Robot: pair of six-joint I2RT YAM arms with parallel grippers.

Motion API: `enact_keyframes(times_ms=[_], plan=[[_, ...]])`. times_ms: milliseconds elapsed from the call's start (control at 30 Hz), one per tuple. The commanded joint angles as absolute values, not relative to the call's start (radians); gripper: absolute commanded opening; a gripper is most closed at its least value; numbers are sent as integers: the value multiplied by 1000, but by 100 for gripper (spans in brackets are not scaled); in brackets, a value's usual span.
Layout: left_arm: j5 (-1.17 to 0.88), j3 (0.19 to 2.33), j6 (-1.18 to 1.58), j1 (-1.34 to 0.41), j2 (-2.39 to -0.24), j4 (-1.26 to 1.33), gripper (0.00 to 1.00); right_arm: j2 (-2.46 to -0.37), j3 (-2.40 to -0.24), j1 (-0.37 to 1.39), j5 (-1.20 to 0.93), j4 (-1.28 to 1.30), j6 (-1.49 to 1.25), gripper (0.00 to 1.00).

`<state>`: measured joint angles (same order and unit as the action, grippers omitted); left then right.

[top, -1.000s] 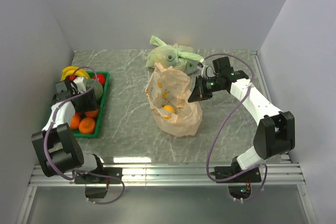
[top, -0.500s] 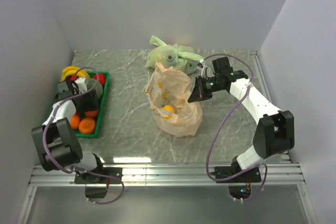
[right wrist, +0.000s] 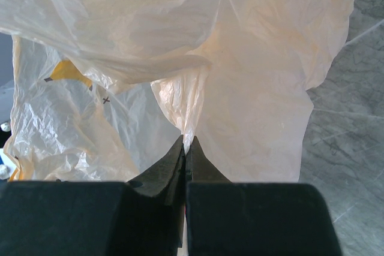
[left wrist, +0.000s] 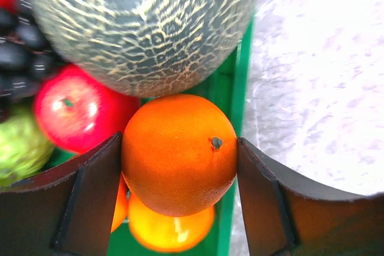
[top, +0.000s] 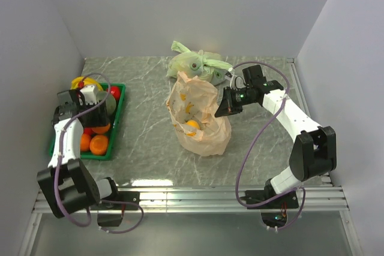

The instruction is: Place the fake fruits into the plastic bag and tie a complex knot

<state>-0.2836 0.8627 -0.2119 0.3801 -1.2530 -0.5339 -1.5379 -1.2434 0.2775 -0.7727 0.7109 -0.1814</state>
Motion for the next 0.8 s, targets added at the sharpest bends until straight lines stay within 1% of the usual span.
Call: enact_keyframes(times_ms=[0,167,300,367,433,500,533,600,633,767], plan=[[-305,931,-239,385,-1175,-630,49,-1540,-1259,282,-785,695,-176,0],[-356,1003,-241,382,-1154,-686,49,-1549,-1266,284,-793,692,-176,0],[-564,1095,-213,335,-1125,-739,49,-1558,-1266,285,-799,689,-178,0],[-621,1161,-137,215,-1111,-704,50,-1559,-1264,282,-798,689,-173,0],[-600,1222,-47,103,-1106,-660,51,-1562,-1266,284,-795,693,-170,0],[-585,1253,-8,-55,-1124,-586,52,-1562,-1273,284,-792,698,-167,0],[-566,1285,61,-139,-1140,-568,53,-1563,-1276,284,-790,701,-166,0],[-561,1316,103,-213,-1192,-509,54,-1563,-1281,284,-785,703,-166,0],[-545,1342,113,-286,-1212,-496,54,-1562,-1282,284,-785,701,-167,0],[-508,1365,150,-446,-1319,-397,57,-1557,-1285,284,-788,698,-173,0]])
